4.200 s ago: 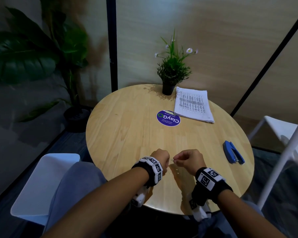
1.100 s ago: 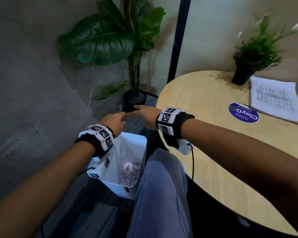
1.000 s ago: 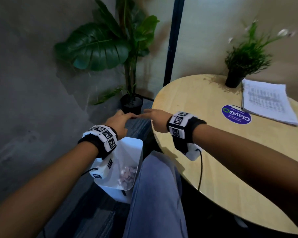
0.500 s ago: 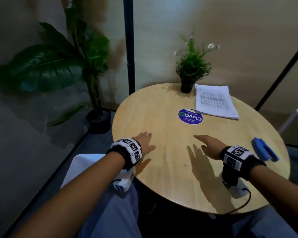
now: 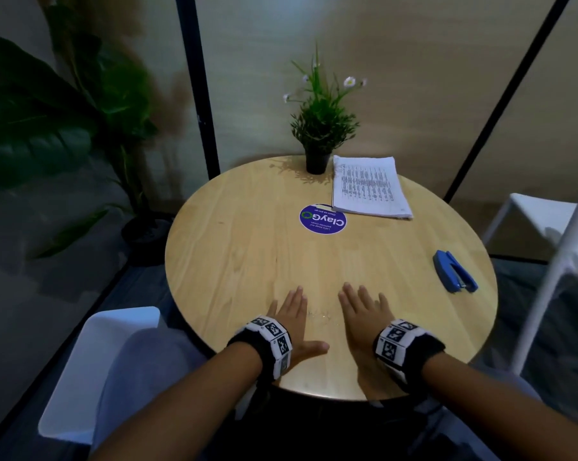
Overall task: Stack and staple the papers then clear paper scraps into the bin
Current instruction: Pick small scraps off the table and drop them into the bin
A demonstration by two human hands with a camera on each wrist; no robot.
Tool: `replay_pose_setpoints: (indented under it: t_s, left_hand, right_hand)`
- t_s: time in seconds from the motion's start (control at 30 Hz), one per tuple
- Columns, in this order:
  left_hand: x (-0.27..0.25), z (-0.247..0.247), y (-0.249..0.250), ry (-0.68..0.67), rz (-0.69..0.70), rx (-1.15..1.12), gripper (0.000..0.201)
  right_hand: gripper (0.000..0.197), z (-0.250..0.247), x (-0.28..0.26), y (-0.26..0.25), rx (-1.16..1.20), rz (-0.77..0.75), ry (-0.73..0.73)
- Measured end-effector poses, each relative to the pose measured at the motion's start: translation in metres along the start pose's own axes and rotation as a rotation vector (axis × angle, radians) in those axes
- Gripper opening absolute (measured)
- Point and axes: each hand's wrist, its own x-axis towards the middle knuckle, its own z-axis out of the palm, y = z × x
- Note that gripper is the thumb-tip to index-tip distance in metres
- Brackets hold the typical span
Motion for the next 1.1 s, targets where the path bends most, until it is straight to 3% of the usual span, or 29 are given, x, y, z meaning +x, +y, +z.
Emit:
replay_pose_setpoints:
  t_s: [0.13, 0.27, 0.4, 0.6, 0.77, 0.9, 1.1]
  left_hand:
    - [0.000, -0.006, 0.007, -0.016, 0.057, 0.029, 0.111]
    - [0.005, -0.016, 0.000, 0.025, 0.038, 0.030, 0.120]
    - [0.018, -0.025, -0.008, 0.007, -0.007, 0.048, 0.120]
    - [0.018, -0.018, 0.000, -0.062, 0.015, 0.102, 0.107]
    - [0.006, -0.013, 0.002, -0.069, 0.094, 0.141, 0.101]
    - [0.012, -0.029, -0.016, 0.007, -0.020, 0.026, 0.104]
    - [0.028, -0.052, -0.059, 0.051, -0.166, 0.015, 0.105]
  right_hand:
    - [0.085, -0.004, -0.007, -0.019, -0.035, -0.093, -0.008]
    - [0.066, -0.006, -0.021, -0.010, 0.012, -0.003, -0.019]
    - [0.072, 0.008, -0.034, -0.004, -0.040, 0.098, -0.101]
    - [0.087, 0.017, -0.032, -0.024, -0.071, 0.075, -0.027]
    - [0.083, 0.003, -0.019, -0.039, -0.003, 0.018, -0.041]
    - [0.068, -0.010, -0.017, -0.028, 0.073, 0.030, -0.038]
    - [0.076, -0.010, -0.008, 0.004, 0.037, 0.143, -0.098]
